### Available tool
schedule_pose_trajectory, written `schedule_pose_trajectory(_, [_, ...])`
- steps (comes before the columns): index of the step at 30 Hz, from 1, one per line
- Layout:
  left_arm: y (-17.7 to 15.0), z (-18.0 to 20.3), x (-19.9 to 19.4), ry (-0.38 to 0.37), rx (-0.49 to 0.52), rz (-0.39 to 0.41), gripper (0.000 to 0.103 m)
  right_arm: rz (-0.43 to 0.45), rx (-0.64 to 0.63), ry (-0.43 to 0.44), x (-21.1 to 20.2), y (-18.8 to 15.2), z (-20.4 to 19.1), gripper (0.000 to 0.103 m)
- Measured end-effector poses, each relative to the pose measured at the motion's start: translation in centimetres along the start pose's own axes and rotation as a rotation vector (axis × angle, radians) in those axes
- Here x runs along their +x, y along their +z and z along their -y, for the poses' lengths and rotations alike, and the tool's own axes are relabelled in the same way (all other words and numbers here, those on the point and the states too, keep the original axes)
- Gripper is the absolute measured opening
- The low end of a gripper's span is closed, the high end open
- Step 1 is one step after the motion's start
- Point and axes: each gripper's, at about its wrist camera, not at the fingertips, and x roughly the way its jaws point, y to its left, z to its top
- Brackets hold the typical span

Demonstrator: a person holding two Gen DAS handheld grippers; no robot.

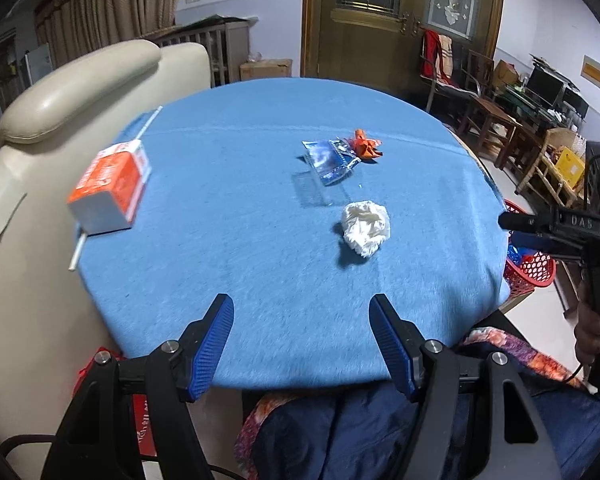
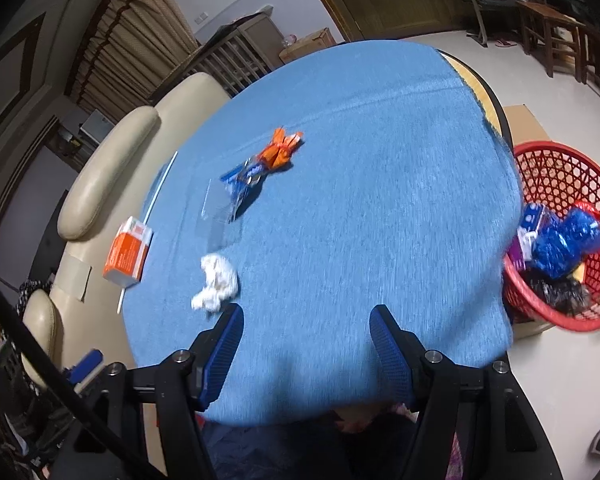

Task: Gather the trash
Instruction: 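Grasp the orange mesh wrapper with the right tool while the left tool grasps the white tissue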

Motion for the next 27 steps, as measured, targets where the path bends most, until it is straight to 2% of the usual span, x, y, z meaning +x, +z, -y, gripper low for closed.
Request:
schedule_pose_trajectory(6, [2.4,0.8,2.9,-0.071,-0.01,-0.037,0.071,-0.008,0.02,0.0,2.3,5.5,-0.6,0.069])
schedule_pose_trajectory(15, [5.6,3.1,8.4,-0.178,-0.02,-0.102,0.071,-0.115,0.071,0.038,10.5,14.5,-2.6,0.069])
schedule_pose_trajectory(19, [6.4,3.9,11.0,-0.229,-0.033,-0.148,0.071,-0.18,0.101,0.052,14.2,16.9,-3.3,0.069])
schedule_pose_trajectory(25, [6.3,4.9,13.2,-0.22,-0.016,-0.181,0.071,-0.22,0.132,0.017,18.9,19.3,-4.1,0.068])
schedule_pose_trajectory(27, [6.2,4.8,13.5,-0.224,-0.02,-0.181,0.071,-0.228,0.122,-0.013,20.0,19.7,-4.5,0.062])
